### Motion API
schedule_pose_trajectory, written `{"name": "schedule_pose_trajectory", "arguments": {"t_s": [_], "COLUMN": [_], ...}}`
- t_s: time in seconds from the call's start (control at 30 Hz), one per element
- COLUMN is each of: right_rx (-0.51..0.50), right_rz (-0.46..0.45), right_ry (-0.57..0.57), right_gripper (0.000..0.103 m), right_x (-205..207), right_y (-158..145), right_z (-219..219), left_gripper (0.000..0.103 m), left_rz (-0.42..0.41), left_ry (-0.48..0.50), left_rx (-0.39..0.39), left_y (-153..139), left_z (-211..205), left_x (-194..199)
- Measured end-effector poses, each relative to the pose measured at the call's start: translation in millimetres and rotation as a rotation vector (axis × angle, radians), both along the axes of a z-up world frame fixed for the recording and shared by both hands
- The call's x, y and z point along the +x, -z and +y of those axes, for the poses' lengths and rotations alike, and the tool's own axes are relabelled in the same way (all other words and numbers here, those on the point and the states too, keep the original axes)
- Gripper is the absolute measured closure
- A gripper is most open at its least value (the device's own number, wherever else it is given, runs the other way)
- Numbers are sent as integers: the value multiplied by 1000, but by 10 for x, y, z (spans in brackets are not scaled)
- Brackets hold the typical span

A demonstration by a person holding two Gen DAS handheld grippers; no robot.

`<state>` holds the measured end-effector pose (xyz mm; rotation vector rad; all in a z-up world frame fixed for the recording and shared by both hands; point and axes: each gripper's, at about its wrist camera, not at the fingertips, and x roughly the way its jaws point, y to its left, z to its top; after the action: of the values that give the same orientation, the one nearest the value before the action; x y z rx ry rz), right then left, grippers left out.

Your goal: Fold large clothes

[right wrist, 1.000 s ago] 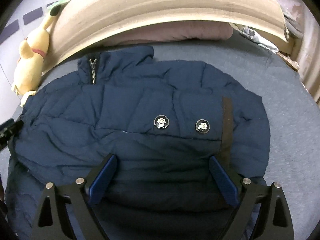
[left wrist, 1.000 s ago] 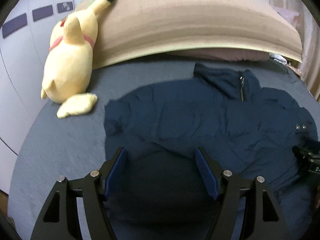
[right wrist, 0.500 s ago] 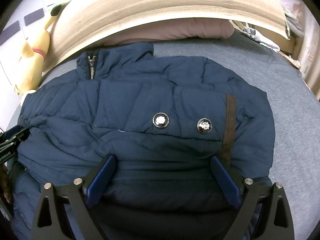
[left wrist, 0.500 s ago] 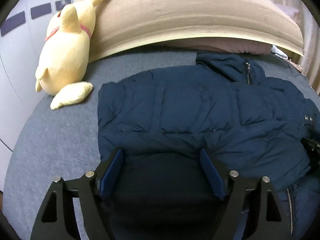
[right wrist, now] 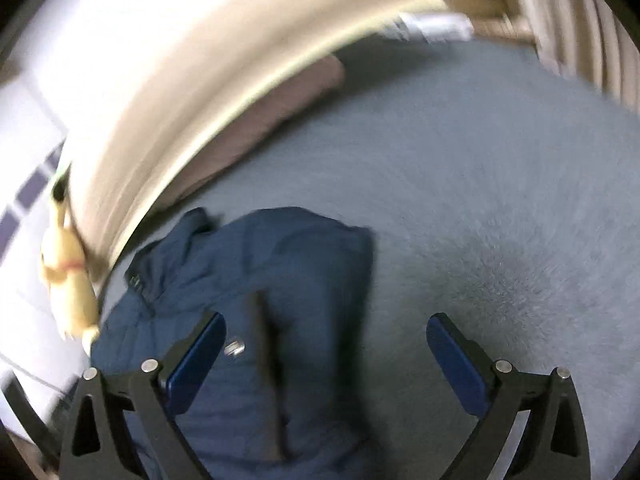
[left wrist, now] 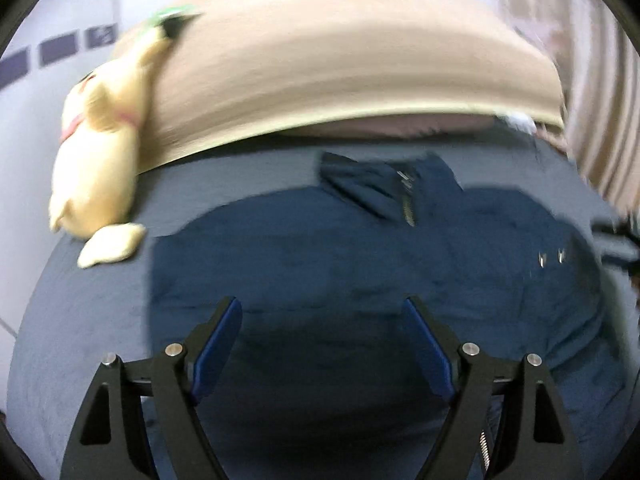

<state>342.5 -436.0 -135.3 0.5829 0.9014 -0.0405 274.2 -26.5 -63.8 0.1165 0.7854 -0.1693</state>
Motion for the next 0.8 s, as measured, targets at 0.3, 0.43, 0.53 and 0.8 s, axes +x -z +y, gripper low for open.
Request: {"name": "schedule_pose_trajectory", "arguments": {"t_s": [0.3, 0.43, 0.53, 0.8], "right_rx": [45, -25, -73, 14], "right_rz": [71, 87, 61, -41], "right_ry": [-64, -70, -26, -199], "right_gripper": [73, 63, 20, 20], "right_x": [518, 532, 342, -919], "right_y": [341, 305, 78, -466], "right_z": [21, 115, 101, 157], "left_gripper": [18, 17, 18, 18], "left_rz": [69, 68, 75, 55], "left_ry": [-16, -19, -7, -26], "left_rx": [50, 63, 32, -166], "left_y": [441, 444, 380, -234], "left_z": [-122, -176, -119, 719], "left_x": [111, 90, 89, -783]}}
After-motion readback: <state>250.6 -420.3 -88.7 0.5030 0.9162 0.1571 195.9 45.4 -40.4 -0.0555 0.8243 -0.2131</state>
